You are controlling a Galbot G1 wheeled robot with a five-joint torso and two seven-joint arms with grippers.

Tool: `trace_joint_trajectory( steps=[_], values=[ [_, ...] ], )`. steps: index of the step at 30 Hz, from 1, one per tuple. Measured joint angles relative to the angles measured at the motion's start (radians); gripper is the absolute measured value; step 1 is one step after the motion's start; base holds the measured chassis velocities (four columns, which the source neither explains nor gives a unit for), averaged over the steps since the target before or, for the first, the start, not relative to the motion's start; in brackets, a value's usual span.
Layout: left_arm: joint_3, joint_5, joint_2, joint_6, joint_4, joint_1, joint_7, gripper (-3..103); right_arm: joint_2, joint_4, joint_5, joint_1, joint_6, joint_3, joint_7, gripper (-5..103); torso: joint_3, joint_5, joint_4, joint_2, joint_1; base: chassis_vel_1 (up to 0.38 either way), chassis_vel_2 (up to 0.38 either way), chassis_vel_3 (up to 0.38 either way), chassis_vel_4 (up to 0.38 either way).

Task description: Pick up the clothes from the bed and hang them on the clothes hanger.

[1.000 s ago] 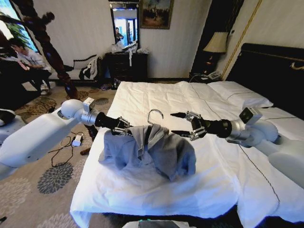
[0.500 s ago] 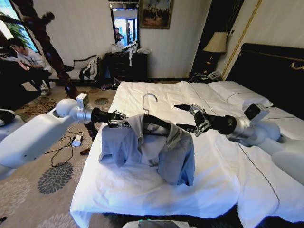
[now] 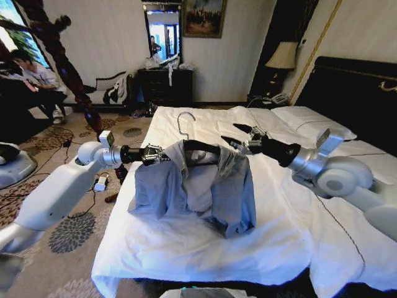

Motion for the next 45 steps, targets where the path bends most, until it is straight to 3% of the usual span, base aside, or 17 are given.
trace_joint_trajectory(
  steps=[2, 7, 10, 18, 29, 45],
  values=[
    [-0.012, -0.014, -0.008, -0.001, 0.005, -0.010, -0.004, 16, 0.002, 0.031, 0.070, 0.011, -0.013, 0.006, 0.072, 100, 0.000, 0.0000, 0.0001, 0.000, 0.000, 0.000, 0.000, 0.000, 0.000],
    [-0.040, -0.024, -0.037, -0.004, 0.027, -0.019, -0.015, 16, 0.014, 0.065, 0.159, 0.021, 0.039, 0.017, 0.106, 100, 0.000, 0.0000, 0.0000, 0.000, 0.000, 0.000, 0.000, 0.000, 0.000],
    [-0.071, -0.029, -0.058, -0.005, 0.053, -0.027, -0.018, 16, 0.022, 0.074, 0.190, 0.021, 0.164, 0.024, 0.054, 100, 0.000, -0.0001, 0.0001, 0.000, 0.000, 0.000, 0.000, 0.000, 0.000],
    [-0.107, -0.064, -0.079, -0.006, 0.089, -0.058, -0.027, 16, 0.039, 0.077, 0.232, 0.003, 0.281, 0.022, -0.038, 100, 0.000, 0.0000, 0.0000, 0.000, 0.000, 0.000, 0.000, 0.000, 0.000],
    [-0.110, -0.103, -0.042, -0.007, 0.082, -0.081, -0.037, 16, 0.075, 0.071, 0.238, -0.028, 0.252, -0.013, -0.082, 100, 0.000, -0.0001, 0.0004, 0.000, 0.000, 0.000, 0.000, 0.000, 0.000],
    [-0.079, -0.119, -0.048, 0.000, 0.048, -0.089, -0.043, 16, 0.082, 0.055, 0.200, -0.045, 0.232, -0.019, -0.107, 99, 0.000, 0.0000, 0.0000, 0.000, 0.000, 0.000, 0.000, 0.000, 0.000]
  ],
)
